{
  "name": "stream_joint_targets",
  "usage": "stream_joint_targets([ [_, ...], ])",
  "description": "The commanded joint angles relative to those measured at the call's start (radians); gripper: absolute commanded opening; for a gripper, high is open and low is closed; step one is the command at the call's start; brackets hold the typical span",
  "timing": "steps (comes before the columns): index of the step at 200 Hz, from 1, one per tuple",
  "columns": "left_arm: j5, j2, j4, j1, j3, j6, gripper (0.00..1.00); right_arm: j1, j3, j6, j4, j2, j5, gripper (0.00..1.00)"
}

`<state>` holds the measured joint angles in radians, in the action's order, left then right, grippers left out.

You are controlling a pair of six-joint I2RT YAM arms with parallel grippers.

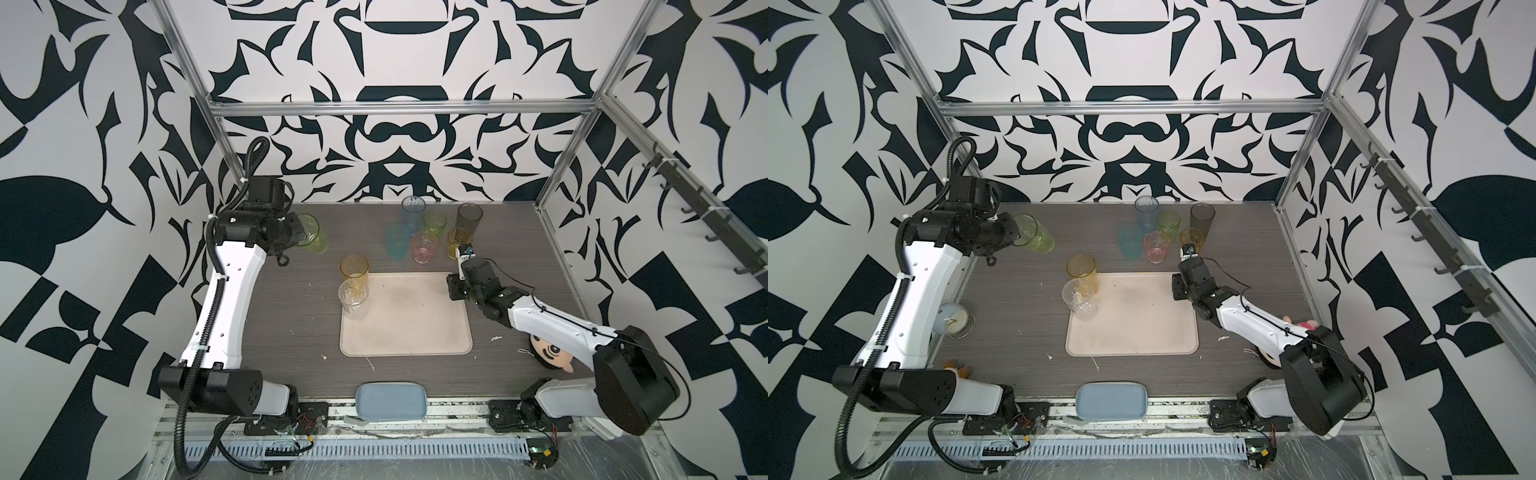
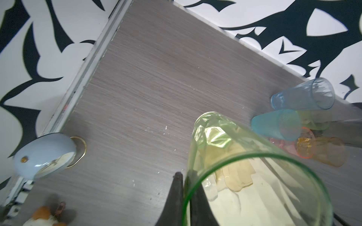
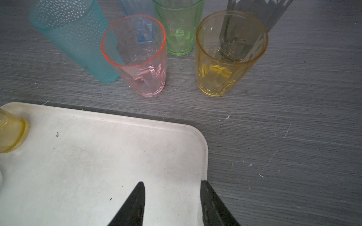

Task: Place the glasses into the tray
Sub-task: Place the glass on the tray.

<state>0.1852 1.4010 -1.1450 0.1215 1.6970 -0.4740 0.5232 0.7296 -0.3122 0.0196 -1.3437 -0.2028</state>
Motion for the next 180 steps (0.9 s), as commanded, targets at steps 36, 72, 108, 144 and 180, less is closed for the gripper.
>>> stream_joint_targets([
  [36, 0.058, -0.111, -0.171, -0.005, -0.082, 0.034, 0.00, 0.002, 0.016, -0.005, -0.020, -0.014, -0.002, 0.49],
  [72, 0.054, -0.195, -0.219, -0.005, -0.150, 0.060, 0.01, 0.002, 0.016, -0.005, -0.019, -0.017, -0.005, 0.49],
  [108, 0.055, -0.233, -0.276, -0.003, -0.197, 0.074, 0.01, 0.003, 0.020, -0.003, -0.020, -0.027, -0.010, 0.49],
  [144, 0.032, -0.277, -0.296, -0.004, -0.255, 0.075, 0.00, 0.002, 0.025, 0.003, -0.020, -0.038, -0.019, 0.49],
  [180, 0.022, -0.315, -0.312, -0.003, -0.319, 0.047, 0.00, 0.002, 0.028, 0.006, -0.013, -0.041, -0.043, 0.49],
])
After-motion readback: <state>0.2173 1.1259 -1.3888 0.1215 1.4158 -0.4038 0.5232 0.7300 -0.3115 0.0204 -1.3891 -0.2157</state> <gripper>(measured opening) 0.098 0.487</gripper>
